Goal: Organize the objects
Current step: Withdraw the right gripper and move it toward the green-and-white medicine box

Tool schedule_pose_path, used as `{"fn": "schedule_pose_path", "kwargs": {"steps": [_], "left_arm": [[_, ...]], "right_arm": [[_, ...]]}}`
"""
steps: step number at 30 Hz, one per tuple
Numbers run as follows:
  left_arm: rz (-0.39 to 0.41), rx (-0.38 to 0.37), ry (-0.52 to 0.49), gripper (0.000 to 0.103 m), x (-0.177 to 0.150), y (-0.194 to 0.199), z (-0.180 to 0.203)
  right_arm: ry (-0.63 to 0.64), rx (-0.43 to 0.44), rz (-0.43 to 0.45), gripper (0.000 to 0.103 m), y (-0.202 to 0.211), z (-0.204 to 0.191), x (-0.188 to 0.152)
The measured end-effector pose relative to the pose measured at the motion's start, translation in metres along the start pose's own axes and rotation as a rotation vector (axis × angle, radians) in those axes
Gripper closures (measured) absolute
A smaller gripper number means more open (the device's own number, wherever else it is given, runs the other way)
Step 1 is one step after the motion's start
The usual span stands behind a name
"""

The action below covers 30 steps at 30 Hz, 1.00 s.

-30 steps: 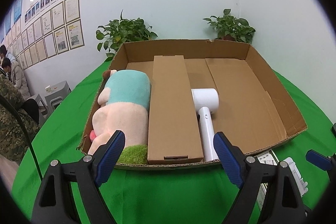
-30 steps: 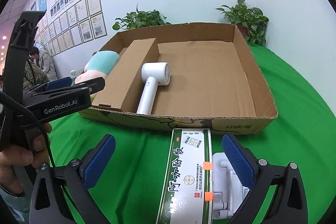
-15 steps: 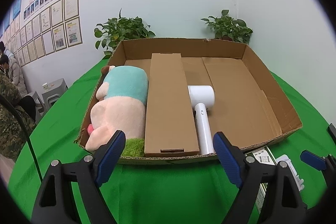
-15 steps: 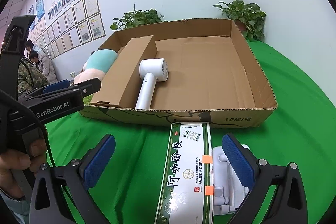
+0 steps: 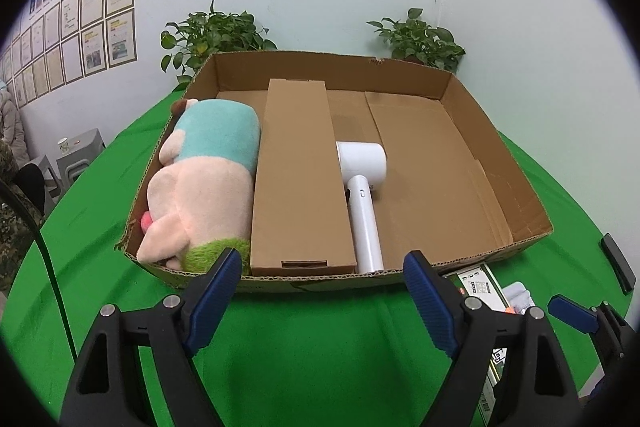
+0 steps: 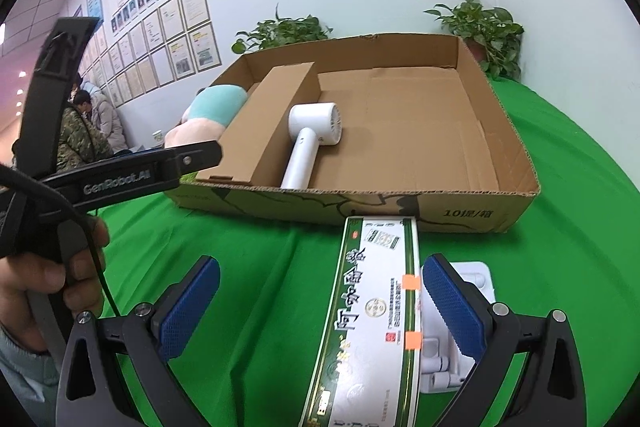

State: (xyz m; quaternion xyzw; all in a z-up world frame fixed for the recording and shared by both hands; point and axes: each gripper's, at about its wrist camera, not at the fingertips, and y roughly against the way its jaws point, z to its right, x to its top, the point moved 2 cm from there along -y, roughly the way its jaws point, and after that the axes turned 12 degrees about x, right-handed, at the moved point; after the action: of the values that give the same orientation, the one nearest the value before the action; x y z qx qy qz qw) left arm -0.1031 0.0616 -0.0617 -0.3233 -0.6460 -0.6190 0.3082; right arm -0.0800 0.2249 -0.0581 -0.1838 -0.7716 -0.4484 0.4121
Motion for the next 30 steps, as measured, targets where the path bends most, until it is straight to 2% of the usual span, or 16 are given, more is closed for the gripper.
{"fn": "schedule_pose_path", "kwargs": {"steps": [13,30], "left_arm": [[-0.034,-0.03,0.002,0.02,-0.005,-0.005,0.002],[-0.05,-0.026,-0.003,0.02,-0.009,-0.01,0.002]], "right_arm": [[-0.028,-0.009,-0.007,0.001,-0.002,0.014,-0.006],[-0.047,-0.011,-0.033,0.001,-0.011,0.021,-0.012]]}}
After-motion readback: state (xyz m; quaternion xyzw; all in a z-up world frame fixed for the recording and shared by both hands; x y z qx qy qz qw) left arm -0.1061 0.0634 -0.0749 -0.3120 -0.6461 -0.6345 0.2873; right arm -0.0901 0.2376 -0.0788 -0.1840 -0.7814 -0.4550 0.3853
